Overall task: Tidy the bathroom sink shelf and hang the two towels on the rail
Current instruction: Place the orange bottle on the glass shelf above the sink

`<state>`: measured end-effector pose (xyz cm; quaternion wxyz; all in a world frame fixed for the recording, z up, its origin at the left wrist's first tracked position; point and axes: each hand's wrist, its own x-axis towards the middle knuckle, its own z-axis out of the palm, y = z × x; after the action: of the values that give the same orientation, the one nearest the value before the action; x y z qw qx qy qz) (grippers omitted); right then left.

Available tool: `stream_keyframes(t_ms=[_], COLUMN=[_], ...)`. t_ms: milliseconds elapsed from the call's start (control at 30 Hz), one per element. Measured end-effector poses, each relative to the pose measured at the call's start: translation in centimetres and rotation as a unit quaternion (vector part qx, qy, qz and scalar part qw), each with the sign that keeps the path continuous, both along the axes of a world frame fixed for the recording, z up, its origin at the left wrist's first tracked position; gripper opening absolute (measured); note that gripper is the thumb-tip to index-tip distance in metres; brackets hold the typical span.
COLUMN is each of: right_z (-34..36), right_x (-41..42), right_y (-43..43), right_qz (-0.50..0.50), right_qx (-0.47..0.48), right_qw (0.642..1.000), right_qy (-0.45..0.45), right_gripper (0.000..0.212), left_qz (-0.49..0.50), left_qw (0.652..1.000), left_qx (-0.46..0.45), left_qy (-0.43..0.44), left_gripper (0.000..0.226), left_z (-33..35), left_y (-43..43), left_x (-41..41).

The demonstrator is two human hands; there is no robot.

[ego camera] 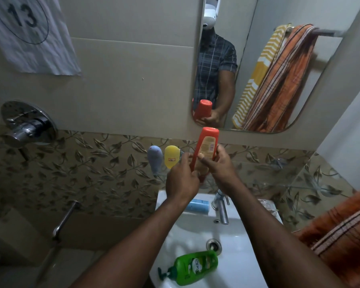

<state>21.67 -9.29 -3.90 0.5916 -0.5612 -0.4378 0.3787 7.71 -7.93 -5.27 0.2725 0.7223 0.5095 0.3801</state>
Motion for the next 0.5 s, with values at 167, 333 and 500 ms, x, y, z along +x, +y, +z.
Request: stream_keyframes(t_ms=[167,333,500], right_z=[-1.4,-2.1,-1.9], right_x=[0.4,0.1,-0.4], right_y=[-0.3,0.3,1.3], right_qz=[0.107,0.040,0.011], right_qx=[-0.035,-0.027,-0.030], right_qw=[0.992,0.994,0.994], right_qy=[-0.053,-0.097,-0.103], right_gripper=[0.061,0.058,0.046], left_qz=[0.009,0.045,0.038], left_qw=[0.999,0.999,0.999], left_qx=[0.017,0.020,-0.017], left_qy=[-0.026,-0.007,-0.005], left_gripper=[0.030,0.008,0.012], left_z=[0.0,-1.1,-2.4], left_y=[0.3,0.2,0.6], left_x=[-1.2,-2.4,-3.4])
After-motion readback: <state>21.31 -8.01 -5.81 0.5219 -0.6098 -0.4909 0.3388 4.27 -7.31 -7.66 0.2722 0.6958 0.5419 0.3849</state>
